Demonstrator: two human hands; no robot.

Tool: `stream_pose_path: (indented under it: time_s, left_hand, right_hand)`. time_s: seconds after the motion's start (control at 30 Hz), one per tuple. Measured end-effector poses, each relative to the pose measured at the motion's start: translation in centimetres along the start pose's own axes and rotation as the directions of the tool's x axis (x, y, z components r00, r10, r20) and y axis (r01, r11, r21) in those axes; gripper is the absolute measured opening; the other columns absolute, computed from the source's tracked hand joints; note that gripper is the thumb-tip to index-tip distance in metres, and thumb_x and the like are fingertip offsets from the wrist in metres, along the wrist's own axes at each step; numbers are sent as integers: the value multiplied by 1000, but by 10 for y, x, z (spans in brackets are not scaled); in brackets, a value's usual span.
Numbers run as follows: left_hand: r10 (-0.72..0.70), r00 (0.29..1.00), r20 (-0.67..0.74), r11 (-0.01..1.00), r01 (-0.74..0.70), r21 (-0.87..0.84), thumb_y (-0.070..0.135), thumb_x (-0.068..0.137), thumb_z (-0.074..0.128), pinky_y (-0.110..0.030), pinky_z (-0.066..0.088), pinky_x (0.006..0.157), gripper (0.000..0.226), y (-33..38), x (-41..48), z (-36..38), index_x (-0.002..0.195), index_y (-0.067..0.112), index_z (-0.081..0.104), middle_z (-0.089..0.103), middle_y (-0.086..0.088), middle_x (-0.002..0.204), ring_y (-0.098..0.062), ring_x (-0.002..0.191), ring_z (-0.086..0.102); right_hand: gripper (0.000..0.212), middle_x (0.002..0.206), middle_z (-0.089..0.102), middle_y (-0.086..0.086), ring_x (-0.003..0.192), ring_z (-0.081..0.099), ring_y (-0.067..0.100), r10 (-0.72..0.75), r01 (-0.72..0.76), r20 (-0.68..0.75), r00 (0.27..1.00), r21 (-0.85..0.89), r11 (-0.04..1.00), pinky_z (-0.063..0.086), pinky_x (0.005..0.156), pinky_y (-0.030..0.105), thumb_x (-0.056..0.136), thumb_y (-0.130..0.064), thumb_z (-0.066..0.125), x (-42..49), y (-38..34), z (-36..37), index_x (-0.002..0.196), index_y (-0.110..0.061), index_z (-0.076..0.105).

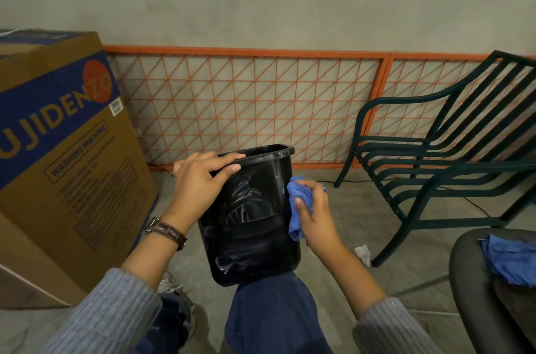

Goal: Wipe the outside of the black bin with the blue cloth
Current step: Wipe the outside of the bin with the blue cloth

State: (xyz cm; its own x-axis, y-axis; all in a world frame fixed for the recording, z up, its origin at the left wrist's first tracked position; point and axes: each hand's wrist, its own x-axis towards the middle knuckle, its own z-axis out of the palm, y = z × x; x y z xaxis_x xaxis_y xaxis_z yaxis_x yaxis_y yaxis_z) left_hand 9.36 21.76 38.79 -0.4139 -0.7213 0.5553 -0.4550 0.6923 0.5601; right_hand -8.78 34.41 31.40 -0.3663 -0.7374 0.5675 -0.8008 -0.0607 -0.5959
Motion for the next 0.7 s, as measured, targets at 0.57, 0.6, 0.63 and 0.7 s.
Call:
stream_pose_path:
  time_s: [0.57,0.6,0.63,0.7]
  left_hand:
    - [-57,998,-10,995,57,83,43,87,55,-31,22,77,22,5,-1,2,107,49,62,58,12,74,-10,84,47]
    - [-63,998,-8,995,63,79,43,87,55,-31,23,77,22,4,-1,2,107,49,62,57,12,73,-10,84,47]
    - [-69,998,-1,995,69,75,43,87,55,-31,23,77,22,3,-1,1,107,49,62,57,11,73,-11,84,47]
    - [-74,997,13,995,73,74,42,87,54,-31,22,78,23,2,0,0,108,49,61,58,11,75,-11,85,47]
  right_hand:
    - [36,125,41,14,107,47,23,-75,75,-4,997,-67,995,42,89,30,89,-11,58,-2,-25,13,122,-26,50]
    - [36,124,43,16,106,49,26,-125,128,35,991,-96,987,45,87,33,88,-13,58,-4,-23,11,120,-26,50]
    - [35,123,45,17,103,51,28,-171,179,79,982,-116,977,47,84,35,87,-14,58,-4,-20,7,120,-25,50]
    - [33,119,46,13,98,53,28,-191,207,131,973,-126,970,50,79,35,88,-14,59,0,-16,1,120,-22,53]
